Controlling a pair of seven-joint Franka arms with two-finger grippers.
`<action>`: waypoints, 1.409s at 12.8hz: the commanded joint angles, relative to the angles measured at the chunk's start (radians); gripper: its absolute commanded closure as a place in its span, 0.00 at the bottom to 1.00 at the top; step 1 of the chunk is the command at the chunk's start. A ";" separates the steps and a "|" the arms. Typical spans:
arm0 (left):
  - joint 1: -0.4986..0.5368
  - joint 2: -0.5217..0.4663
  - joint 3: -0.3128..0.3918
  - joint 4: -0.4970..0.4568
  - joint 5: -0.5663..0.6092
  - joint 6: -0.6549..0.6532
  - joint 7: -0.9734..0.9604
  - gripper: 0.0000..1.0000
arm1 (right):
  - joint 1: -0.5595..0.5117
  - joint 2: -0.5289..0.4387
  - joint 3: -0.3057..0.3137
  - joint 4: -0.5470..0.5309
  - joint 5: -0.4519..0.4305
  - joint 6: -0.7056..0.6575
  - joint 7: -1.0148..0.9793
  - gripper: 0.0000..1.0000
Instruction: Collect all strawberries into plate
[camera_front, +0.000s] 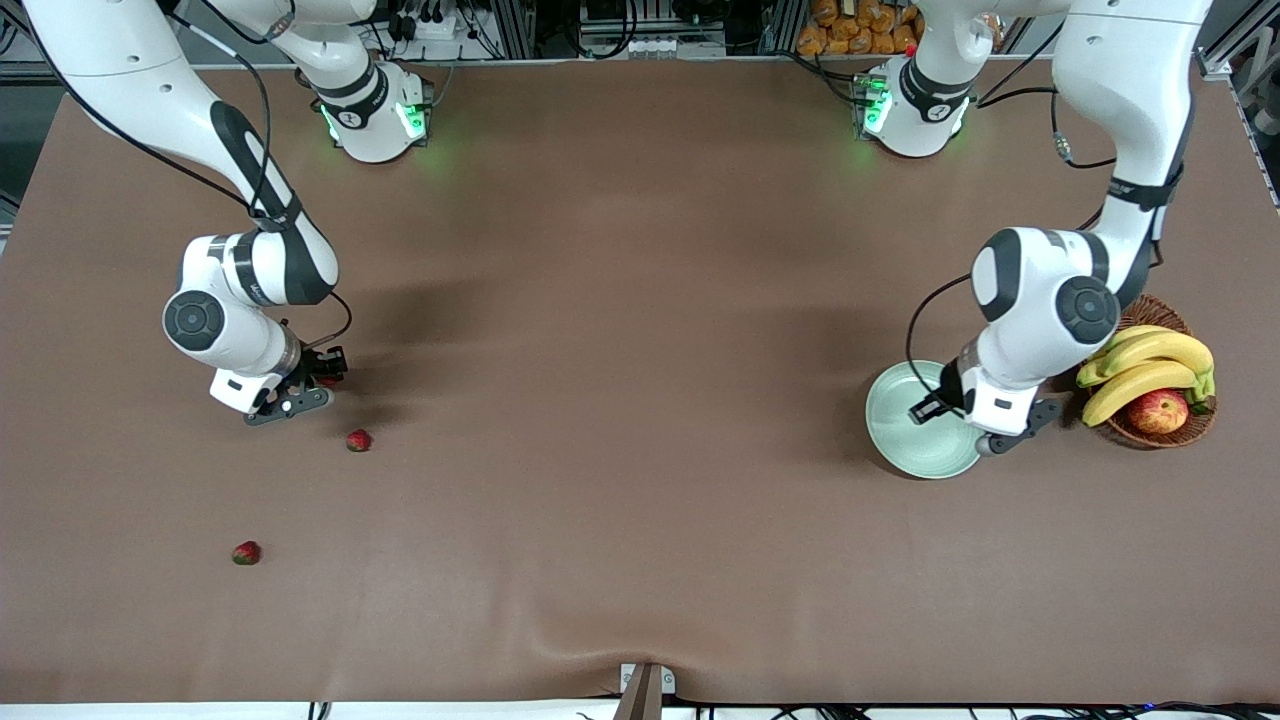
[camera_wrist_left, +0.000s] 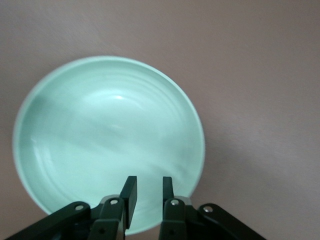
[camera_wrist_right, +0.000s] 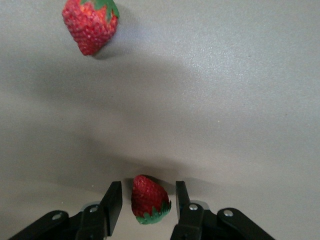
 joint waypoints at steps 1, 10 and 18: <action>-0.003 0.037 -0.052 0.054 -0.027 -0.013 -0.120 0.72 | -0.019 0.001 0.008 -0.013 -0.025 0.019 -0.007 0.68; -0.003 0.120 -0.161 0.155 -0.186 -0.012 -0.272 0.44 | -0.014 -0.122 0.051 -0.002 -0.014 -0.105 -0.019 1.00; -0.023 0.134 -0.203 0.189 -0.203 -0.010 -0.390 0.00 | -0.010 -0.190 0.232 0.044 0.145 -0.111 -0.020 1.00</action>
